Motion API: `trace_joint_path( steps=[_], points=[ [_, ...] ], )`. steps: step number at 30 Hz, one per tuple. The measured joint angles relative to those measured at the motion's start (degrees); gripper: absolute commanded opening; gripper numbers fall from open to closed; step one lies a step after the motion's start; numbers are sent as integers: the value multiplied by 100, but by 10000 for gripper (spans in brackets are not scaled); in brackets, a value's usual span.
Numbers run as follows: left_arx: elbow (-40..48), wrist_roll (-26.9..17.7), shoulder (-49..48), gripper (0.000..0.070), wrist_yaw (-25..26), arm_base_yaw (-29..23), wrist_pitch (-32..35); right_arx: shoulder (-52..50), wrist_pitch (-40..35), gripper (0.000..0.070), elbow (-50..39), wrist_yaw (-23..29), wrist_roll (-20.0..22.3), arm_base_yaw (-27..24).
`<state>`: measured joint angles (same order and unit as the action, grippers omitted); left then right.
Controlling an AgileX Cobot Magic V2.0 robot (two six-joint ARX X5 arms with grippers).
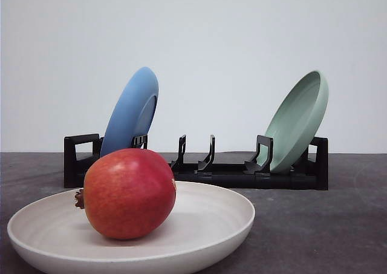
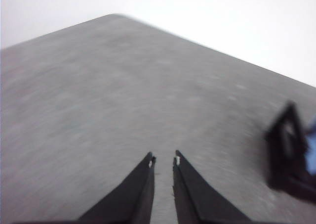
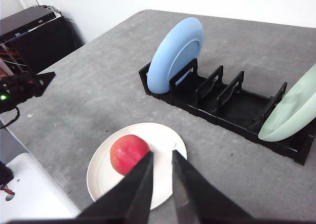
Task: Place pomegranate in white plate
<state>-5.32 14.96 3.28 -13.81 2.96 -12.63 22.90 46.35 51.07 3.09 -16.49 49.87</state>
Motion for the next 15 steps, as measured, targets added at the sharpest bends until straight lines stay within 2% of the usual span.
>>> trace_joint_path(
  steps=[3, 5, 15],
  points=[
    [212, -526, -126, 57, 536, -147, 175, 0, 0, 65, 0, 0, 0, 0],
    [320, -742, -221, 57, 716, -240, 173, 0, 0, 65, 0, 0, 0, 0],
    [401, -1489, -303, 57, 820, -313, 219, 0, 0, 65, 0, 0, 0, 0]
  ],
)
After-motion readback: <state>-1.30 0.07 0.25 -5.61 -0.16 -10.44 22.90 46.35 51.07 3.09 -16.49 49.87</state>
